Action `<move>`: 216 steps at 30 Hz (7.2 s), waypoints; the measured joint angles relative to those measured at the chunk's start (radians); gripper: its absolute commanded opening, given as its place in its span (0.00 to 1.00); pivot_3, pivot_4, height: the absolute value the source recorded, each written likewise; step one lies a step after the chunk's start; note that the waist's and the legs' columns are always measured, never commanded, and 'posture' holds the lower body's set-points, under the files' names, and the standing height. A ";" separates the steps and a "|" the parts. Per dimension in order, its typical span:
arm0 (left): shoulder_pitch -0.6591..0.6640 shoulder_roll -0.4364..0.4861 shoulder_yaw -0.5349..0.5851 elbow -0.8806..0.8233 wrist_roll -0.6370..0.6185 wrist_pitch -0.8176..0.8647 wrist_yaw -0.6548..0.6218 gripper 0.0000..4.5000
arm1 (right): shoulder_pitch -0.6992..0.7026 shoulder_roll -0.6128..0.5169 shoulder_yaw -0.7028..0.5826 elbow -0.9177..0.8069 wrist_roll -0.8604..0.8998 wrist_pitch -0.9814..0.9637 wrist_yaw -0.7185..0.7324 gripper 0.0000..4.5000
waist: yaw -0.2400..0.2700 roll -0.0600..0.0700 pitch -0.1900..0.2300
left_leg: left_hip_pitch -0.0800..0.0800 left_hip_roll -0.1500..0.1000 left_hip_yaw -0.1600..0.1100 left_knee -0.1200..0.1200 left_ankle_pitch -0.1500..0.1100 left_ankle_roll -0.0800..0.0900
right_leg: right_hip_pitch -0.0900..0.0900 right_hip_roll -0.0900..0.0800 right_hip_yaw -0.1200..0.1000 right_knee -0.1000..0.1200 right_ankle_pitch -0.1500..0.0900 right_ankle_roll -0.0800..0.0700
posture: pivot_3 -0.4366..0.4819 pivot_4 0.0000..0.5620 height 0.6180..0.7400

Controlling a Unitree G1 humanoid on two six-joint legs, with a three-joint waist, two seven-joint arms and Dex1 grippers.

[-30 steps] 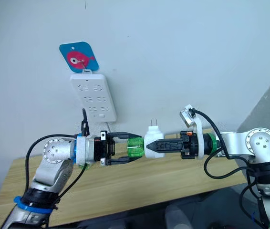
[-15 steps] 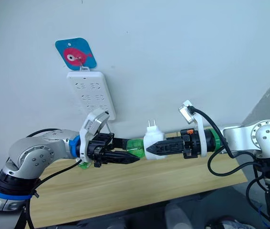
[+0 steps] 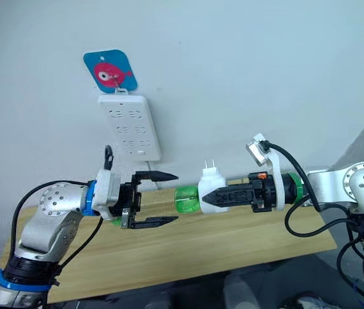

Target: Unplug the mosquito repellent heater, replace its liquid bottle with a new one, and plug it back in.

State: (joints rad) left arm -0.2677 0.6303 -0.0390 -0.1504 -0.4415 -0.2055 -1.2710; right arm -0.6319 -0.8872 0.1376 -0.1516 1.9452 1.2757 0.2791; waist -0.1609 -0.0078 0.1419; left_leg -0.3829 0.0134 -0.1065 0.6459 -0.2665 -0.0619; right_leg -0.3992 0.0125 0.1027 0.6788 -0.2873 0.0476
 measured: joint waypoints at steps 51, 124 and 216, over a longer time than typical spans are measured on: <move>-0.265 0.202 -0.139 -0.112 -0.747 1.153 0.286 0.49 | -0.022 0.023 0.039 -0.003 -0.002 0.009 -0.024 0.67 | -0.011 -0.001 0.001 | 0.000 0.001 -0.003 0.000 0.000 0.000 | 0.000 0.001 -0.003 0.002 0.000 0.002 | 0.29 0.20 0.95; -0.393 0.137 -0.087 0.030 -0.787 1.361 0.285 0.66 | -0.078 0.030 -0.003 0.010 -0.124 0.024 0.070 0.67 | -0.007 0.000 0.001 | -0.005 0.001 -0.004 0.002 0.000 0.000 | -0.005 0.002 -0.003 0.003 0.002 0.001 | 0.29 0.17 0.95; -0.312 0.200 -0.072 -0.076 -0.566 1.150 0.163 0.51 | -0.109 0.050 -0.075 0.009 -0.246 0.075 0.131 0.67 | -0.007 0.002 -0.001 | -0.006 0.001 -0.003 0.004 0.000 0.000 | -0.005 0.001 -0.003 0.004 0.003 0.000 | 0.29 0.15 0.95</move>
State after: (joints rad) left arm -0.5800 0.8300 -0.1106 -0.2268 -1.0072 0.9447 -1.1082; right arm -0.7413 -0.8368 0.0630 -0.1423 1.6992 1.3505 0.4105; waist -0.1683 -0.0059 0.1413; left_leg -0.3889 0.0139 -0.1098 0.6500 -0.2660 -0.0618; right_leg -0.4046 0.0138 0.0997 0.6827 -0.2842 0.0480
